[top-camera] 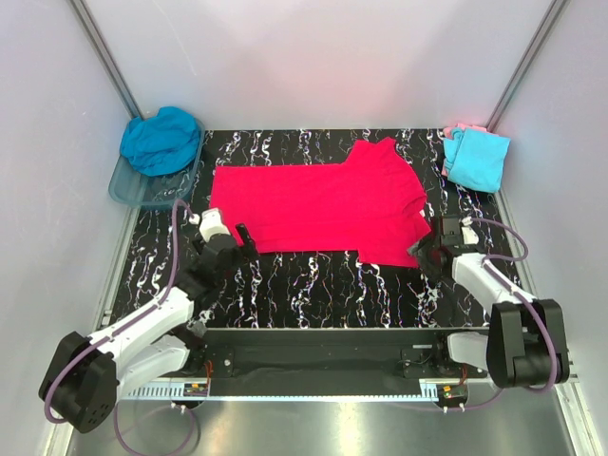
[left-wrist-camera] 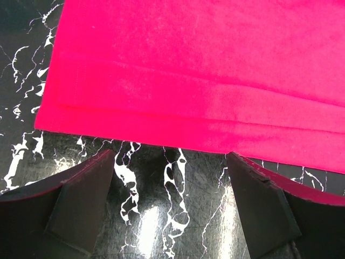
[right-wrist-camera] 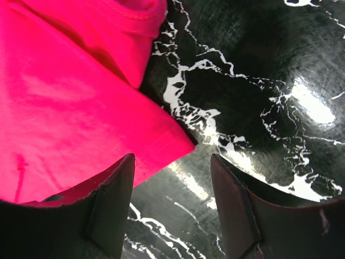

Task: Fold and stack the t-shirts
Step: Fold the tshirt

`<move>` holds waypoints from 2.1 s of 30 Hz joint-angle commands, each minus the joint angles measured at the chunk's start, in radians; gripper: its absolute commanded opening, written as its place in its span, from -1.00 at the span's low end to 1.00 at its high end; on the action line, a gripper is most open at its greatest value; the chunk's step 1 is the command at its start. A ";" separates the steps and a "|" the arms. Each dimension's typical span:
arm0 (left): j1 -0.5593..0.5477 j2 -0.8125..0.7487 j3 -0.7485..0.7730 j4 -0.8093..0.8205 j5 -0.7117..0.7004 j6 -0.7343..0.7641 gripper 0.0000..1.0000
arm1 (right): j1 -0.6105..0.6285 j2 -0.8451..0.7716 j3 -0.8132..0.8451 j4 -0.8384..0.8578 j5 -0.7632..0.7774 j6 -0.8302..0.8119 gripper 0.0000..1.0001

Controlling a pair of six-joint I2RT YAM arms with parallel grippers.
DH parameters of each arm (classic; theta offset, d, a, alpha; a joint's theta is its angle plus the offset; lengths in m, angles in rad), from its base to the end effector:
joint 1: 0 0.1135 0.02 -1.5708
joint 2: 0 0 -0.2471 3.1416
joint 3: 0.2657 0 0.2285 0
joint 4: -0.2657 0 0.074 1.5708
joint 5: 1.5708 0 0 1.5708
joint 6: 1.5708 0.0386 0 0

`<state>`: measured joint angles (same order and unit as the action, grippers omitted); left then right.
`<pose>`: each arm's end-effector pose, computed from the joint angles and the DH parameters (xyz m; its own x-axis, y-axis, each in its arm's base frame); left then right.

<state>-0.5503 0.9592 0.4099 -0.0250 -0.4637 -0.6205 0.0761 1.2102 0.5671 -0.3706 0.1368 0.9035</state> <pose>0.1698 -0.0839 0.1929 -0.4626 -0.3263 -0.8243 -0.1491 0.9452 -0.2905 0.2044 0.0103 0.1652 -0.5264 0.7403 -0.4181 0.6627 0.6654 0.3437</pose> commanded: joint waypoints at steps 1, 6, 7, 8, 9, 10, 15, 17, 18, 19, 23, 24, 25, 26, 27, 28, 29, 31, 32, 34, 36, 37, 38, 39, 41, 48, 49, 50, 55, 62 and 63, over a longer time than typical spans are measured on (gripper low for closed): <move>-0.002 -0.042 -0.020 0.048 -0.001 0.007 0.82 | 0.001 0.028 0.042 0.035 -0.002 -0.023 0.29; -0.002 -0.065 -0.026 0.040 -0.013 0.010 0.82 | -0.015 0.049 0.040 0.050 -0.014 -0.025 0.25; -0.002 -0.066 -0.029 0.040 -0.013 0.010 0.82 | -0.021 0.052 0.039 0.059 -0.028 -0.023 0.21; -0.002 -0.068 -0.028 0.040 -0.015 0.010 0.82 | -0.032 0.054 0.037 0.061 -0.035 -0.023 0.18; -0.002 -0.068 -0.028 0.039 -0.019 0.010 0.82 | -0.036 0.058 0.037 0.071 -0.040 -0.023 0.16; -0.002 -0.066 -0.028 0.039 -0.021 0.010 0.82 | -0.041 0.058 0.036 0.075 -0.054 -0.025 0.13; -0.002 -0.074 -0.028 0.036 -0.029 0.010 0.82 | -0.055 0.071 0.037 0.090 -0.065 -0.023 -0.22; -0.002 -0.076 -0.028 0.033 -0.032 0.010 0.82 | -0.055 0.075 0.037 0.094 -0.071 -0.022 -0.37; -0.002 -0.077 -0.028 0.033 -0.036 0.010 0.82 | -0.056 0.078 0.036 0.099 -0.074 -0.020 -0.51; -0.002 -0.079 -0.029 0.031 -0.036 0.008 0.82 | -0.056 0.083 0.036 0.099 -0.080 -0.020 -0.54; -0.002 -0.085 -0.031 0.031 -0.039 0.010 0.82 | -0.059 0.088 0.027 0.105 -0.085 -0.020 -0.60; -0.002 -0.085 -0.031 0.031 -0.041 0.010 0.81 | -0.058 0.086 0.025 0.107 -0.083 -0.021 -0.64; -0.002 -0.086 -0.031 0.030 -0.041 0.008 0.81 | -0.059 0.086 0.022 0.107 -0.083 -0.021 -0.71; -0.002 -0.085 -0.031 0.031 -0.041 0.008 0.81 | -0.059 0.083 0.020 0.107 -0.080 -0.018 -0.81; -0.002 -0.088 -0.031 0.031 -0.043 0.008 0.81 | -0.059 0.083 0.020 0.108 -0.082 -0.018 -0.93; -0.002 -0.088 -0.033 0.031 -0.043 0.008 0.81 | -0.059 0.080 0.022 0.107 -0.082 -0.017 -1.00; -0.002 -0.088 -0.033 0.031 -0.043 0.008 0.81 | -0.059 0.069 0.022 0.108 -0.083 -0.014 -1.00; -0.002 -0.086 -0.033 0.031 -0.043 0.008 0.81 | -0.059 0.051 0.027 0.110 -0.089 0.000 -1.00; -0.002 -0.085 -0.033 0.033 -0.043 0.008 0.81 | -0.059 0.040 0.031 0.111 -0.092 0.006 -1.00; -0.002 -0.082 -0.033 0.034 -0.039 0.008 0.81 | -0.061 0.009 0.051 0.119 -0.108 0.021 -1.00; -0.002 -0.080 -0.033 0.034 -0.039 0.007 0.80 | -0.059 -0.003 0.072 0.125 -0.118 0.026 -1.00; -0.002 -0.080 -0.033 0.034 -0.038 0.007 0.80 | -0.061 -0.001 0.095 0.125 -0.134 0.031 -1.00; -0.002 -0.080 -0.033 0.036 -0.038 0.007 0.80 | -0.059 0.000 0.109 0.125 -0.134 0.032 -1.00; -0.002 -0.079 -0.033 0.036 -0.038 0.007 0.80 | -0.059 0.009 0.123 0.133 -0.166 0.038 -1.00; -0.002 -0.079 -0.033 0.036 -0.036 0.007 0.80 | -0.059 0.028 0.158 0.147 -0.184 0.052 -1.00; -0.002 -0.066 -0.029 0.042 -0.026 0.002 0.79 | -0.059 0.143 0.324 0.214 -0.218 0.075 -1.00; -0.002 -0.066 -0.028 0.043 -0.026 0.002 0.79 | -0.059 0.159 0.364 0.220 -0.218 0.086 -1.00; -0.002 -0.068 -0.028 0.045 -0.026 0.002 0.79 | -0.058 0.198 0.379 0.232 -0.220 0.095 -1.00; -0.002 -0.074 -0.029 0.042 -0.026 0.005 0.79 | -0.056 0.340 0.505 0.286 -0.229 0.120 -1.00; -0.002 -0.074 -0.029 0.046 -0.023 0.007 0.79 | -0.035 0.560 0.684 0.305 -0.240 0.129 -1.00; -0.002 -0.071 -0.028 0.048 -0.021 0.007 0.79 | -0.026 0.583 0.724 0.305 -0.241 0.129 -1.00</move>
<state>-0.5503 0.8921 0.3824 -0.0280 -0.4774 -0.6205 0.0277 1.7397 1.1896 -0.1101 -0.0818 1.0183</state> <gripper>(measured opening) 0.897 0.011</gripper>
